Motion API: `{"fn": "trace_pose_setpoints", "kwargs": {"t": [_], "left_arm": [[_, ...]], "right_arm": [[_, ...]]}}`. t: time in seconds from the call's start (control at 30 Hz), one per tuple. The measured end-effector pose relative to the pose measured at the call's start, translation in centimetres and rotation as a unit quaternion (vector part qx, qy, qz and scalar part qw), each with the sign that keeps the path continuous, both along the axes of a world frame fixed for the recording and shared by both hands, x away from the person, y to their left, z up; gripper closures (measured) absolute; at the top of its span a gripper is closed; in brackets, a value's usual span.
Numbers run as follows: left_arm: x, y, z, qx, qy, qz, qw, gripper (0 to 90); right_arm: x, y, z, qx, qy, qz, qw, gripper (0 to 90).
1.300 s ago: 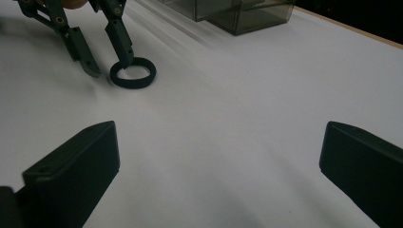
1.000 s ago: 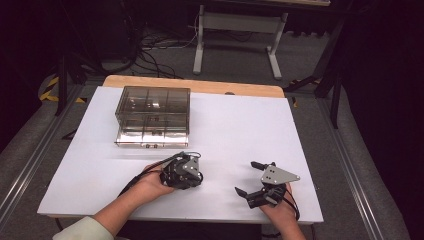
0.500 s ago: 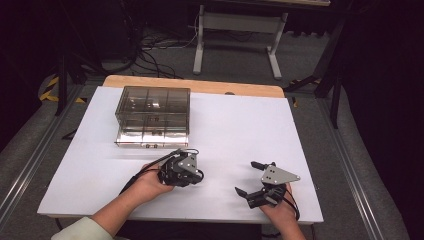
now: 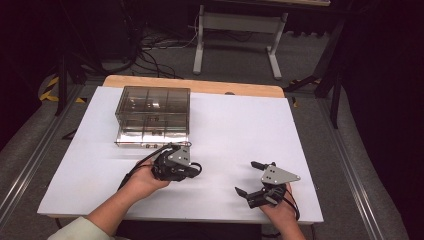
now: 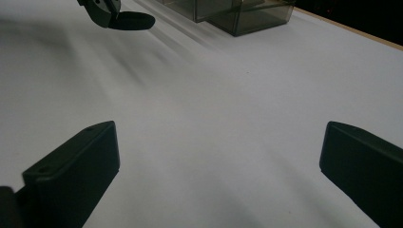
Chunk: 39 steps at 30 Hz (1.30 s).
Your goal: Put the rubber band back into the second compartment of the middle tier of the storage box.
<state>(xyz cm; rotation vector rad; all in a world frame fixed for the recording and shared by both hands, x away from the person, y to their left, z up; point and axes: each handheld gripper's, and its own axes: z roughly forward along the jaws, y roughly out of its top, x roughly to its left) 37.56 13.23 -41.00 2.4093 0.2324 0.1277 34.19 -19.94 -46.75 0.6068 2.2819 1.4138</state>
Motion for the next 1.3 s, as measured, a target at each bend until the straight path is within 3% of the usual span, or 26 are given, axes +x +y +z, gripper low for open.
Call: {"fn": "trace_pose_setpoints", "kwargs": {"t": [0.53,1.3], "left_arm": [[0.5,1.8,2.1,-0.015,-0.016,0.030,0.9993,86.4],[1.0,3.6,3.0,-0.034,-0.028,0.065,0.9969,86.2]], "right_arm": [[0.0,0.0,0.0,0.001,0.000,0.000,1.0000,0.3],[0.0,0.0,0.0,0.000,0.000,0.000,1.0000,0.3]]}}
